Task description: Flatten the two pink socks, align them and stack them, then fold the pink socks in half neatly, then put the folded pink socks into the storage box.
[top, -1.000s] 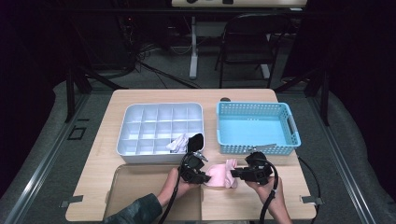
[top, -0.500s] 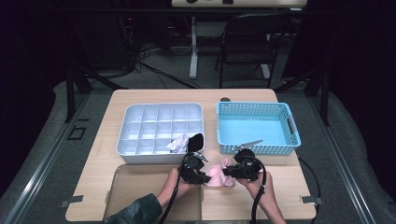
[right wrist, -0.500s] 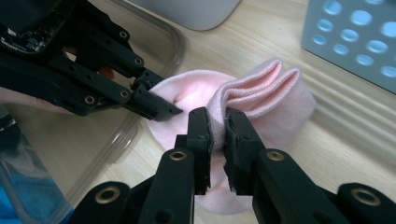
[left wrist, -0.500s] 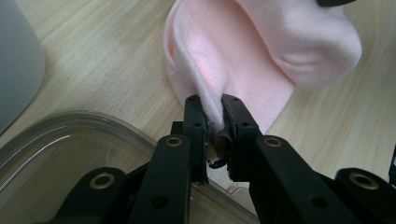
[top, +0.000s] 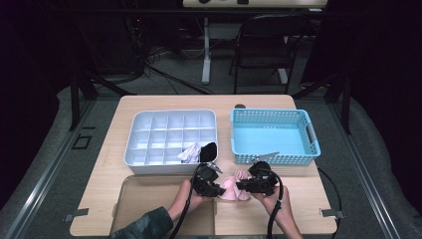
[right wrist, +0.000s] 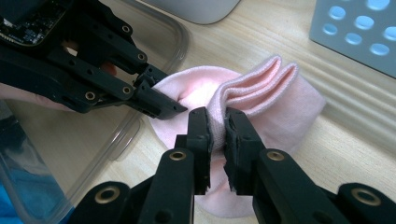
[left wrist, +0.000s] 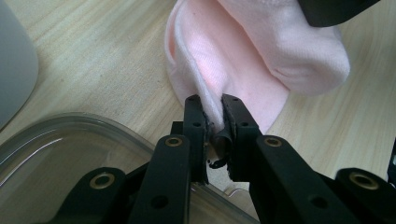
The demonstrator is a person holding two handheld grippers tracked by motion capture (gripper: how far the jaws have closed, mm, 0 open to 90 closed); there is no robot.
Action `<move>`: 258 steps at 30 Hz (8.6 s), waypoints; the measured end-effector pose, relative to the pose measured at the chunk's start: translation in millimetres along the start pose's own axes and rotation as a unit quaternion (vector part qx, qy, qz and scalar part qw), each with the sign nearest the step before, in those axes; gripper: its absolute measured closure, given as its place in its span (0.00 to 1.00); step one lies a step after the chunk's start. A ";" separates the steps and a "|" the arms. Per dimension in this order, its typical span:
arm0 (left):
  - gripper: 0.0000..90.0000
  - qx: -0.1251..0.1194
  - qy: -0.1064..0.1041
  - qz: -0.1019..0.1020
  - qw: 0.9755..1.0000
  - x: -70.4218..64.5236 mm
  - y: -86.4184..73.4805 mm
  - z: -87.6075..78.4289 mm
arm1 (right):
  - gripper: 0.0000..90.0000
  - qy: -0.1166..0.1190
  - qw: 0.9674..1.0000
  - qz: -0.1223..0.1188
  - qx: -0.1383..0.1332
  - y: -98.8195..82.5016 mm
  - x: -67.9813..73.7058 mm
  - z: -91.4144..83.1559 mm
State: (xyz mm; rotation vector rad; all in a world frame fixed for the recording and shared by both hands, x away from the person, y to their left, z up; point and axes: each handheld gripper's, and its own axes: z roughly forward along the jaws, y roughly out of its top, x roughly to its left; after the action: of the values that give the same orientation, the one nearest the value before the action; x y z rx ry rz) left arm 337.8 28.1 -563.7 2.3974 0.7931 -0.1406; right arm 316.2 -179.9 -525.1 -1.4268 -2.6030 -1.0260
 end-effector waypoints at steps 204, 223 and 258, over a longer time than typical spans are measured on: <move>0.81 -0.146 0.008 0.032 0.989 -3.5 12.7 -74.8 | 0.06 -0.110 0.993 0.022 -0.024 -30.1 -39.1 -12.1; 0.81 -0.187 0.053 0.029 0.981 -0.4 -1.9 -110.7 | 0.06 -0.114 0.993 0.026 -0.028 -31.3 -39.2 -13.7; 0.81 -0.211 0.151 -0.016 0.966 40.8 -28.3 -160.3 | 0.06 -0.117 0.992 0.036 -0.025 -32.4 -44.6 -13.7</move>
State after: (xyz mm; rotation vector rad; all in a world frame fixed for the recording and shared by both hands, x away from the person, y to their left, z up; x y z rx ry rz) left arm 341.3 159.5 -459.3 2.0224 0.8952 0.3572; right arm 313.9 -233.1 -545.1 -1.7377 -2.6721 -0.9775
